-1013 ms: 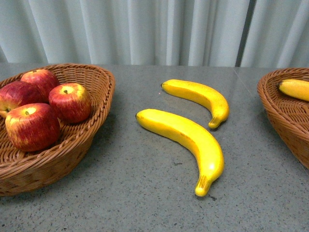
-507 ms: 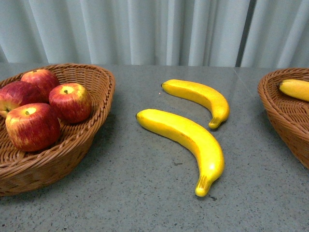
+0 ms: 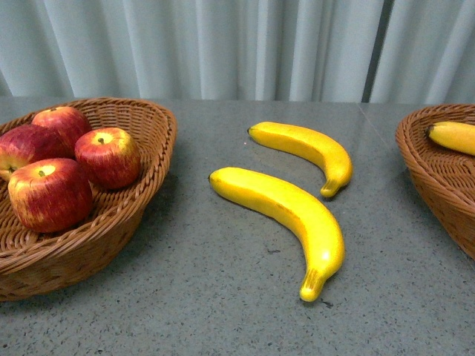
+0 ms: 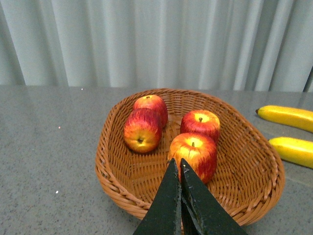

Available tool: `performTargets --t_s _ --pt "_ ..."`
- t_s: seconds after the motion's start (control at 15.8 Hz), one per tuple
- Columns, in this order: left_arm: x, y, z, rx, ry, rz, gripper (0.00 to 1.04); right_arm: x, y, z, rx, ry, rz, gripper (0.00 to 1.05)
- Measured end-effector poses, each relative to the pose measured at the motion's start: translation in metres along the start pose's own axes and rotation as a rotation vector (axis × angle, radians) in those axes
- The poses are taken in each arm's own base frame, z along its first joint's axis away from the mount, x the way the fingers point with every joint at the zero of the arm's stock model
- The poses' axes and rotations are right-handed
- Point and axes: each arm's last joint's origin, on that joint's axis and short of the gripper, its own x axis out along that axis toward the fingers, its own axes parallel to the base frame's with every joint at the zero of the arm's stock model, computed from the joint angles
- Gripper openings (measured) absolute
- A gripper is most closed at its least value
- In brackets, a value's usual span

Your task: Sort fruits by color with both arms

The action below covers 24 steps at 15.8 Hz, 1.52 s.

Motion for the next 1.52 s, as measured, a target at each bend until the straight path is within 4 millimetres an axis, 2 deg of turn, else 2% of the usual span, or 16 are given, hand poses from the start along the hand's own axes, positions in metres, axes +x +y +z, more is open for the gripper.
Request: performTargets --t_s 0.06,0.13,0.44,0.51,0.95,1.01,1.08,1.14,1.27,1.33,1.39,1.46,1.52 --pt "-0.006 0.0 -0.006 0.0 0.047 -0.003 0.02 0.0 0.0 0.0 0.0 0.0 0.0 0.98" --pt "-0.009 0.0 -0.001 0.0 -0.012 -0.001 0.02 0.0 0.0 0.0 0.0 0.0 0.0 0.98" --pt "-0.009 0.0 -0.002 0.0 0.003 0.0 0.02 0.0 0.0 0.0 0.0 -0.001 0.0 0.98" --pt "-0.009 0.0 -0.002 -0.002 0.003 0.0 0.09 0.0 0.0 0.0 0.0 0.0 0.0 0.98" --pt "-0.009 0.0 -0.002 -0.002 0.003 0.0 0.94 0.0 0.0 0.0 0.0 0.0 0.0 0.98" --pt "-0.009 0.0 -0.002 -0.001 0.003 0.0 0.99 0.0 0.0 0.0 0.0 0.0 0.0 0.98" --pt "-0.009 0.0 -0.002 -0.002 0.003 0.0 0.98 0.0 0.0 -0.001 0.059 0.094 -0.029 0.98" --pt "-0.009 0.0 -0.002 -0.001 0.003 -0.001 0.98 0.012 0.002 0.009 0.148 0.136 -0.039 0.98" --pt "-0.009 0.0 -0.002 -0.001 0.003 0.0 0.98 0.046 0.01 0.058 0.197 0.006 0.051 0.98" --pt "-0.009 0.0 -0.002 -0.001 0.002 0.0 0.98 0.073 0.022 0.079 0.184 -0.04 0.136 0.98" --pt "-0.009 0.0 -0.002 -0.001 0.003 0.0 0.98 0.106 0.037 0.089 0.157 -0.031 0.21 0.98" --pt "-0.009 0.0 -0.002 -0.001 0.003 0.0 0.98 0.136 0.053 0.087 0.13 0.036 0.265 0.98" --pt "-0.009 0.0 -0.002 -0.001 0.003 0.0 0.98 0.168 0.072 0.076 0.096 0.15 0.315 0.98"
